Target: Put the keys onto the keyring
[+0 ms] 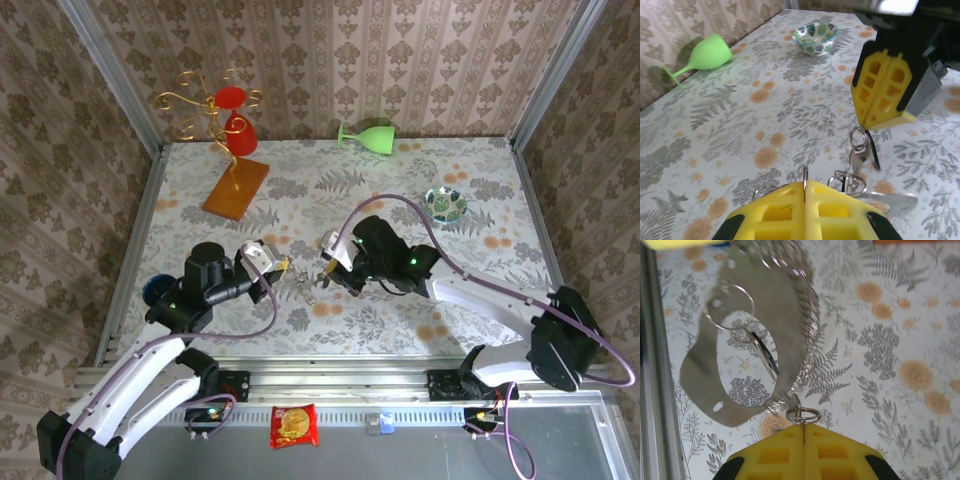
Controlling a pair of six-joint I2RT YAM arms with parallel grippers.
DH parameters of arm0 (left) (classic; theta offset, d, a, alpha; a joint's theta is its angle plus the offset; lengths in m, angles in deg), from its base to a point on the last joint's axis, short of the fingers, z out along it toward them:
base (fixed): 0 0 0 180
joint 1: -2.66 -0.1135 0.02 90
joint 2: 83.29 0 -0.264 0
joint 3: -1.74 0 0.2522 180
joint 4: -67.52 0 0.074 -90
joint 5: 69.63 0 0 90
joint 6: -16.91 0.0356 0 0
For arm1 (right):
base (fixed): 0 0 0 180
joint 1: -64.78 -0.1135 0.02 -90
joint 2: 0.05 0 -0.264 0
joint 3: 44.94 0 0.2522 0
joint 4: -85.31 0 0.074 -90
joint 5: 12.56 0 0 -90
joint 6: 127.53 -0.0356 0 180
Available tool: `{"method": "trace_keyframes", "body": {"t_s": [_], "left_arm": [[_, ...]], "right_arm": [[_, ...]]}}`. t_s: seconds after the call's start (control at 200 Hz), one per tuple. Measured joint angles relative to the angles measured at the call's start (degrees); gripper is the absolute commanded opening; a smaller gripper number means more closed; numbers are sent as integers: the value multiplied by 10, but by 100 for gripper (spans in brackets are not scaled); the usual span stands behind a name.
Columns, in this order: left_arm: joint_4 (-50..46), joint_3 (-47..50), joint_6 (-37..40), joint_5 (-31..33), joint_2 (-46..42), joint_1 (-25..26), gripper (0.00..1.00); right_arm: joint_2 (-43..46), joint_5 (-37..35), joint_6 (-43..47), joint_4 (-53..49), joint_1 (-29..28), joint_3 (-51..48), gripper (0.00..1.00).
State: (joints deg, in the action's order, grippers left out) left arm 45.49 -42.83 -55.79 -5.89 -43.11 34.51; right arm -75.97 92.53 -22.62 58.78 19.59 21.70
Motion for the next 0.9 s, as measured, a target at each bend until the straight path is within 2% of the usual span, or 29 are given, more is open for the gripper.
{"method": "trace_keyframes", "body": {"t_s": [0.17, 0.435, 0.9], "left_arm": [[8, -1, 17, -43, 17, 7, 0], [33, -2, 24, -95, 45, 24, 0], [41, -9, 25, -86, 71, 60, 0]], "right_arm": [[40, 20, 57, 23, 0, -18, 0], [50, 72, 90, 37, -2, -19, 0], [31, 92, 96, 66, -20, -3, 0]]}}
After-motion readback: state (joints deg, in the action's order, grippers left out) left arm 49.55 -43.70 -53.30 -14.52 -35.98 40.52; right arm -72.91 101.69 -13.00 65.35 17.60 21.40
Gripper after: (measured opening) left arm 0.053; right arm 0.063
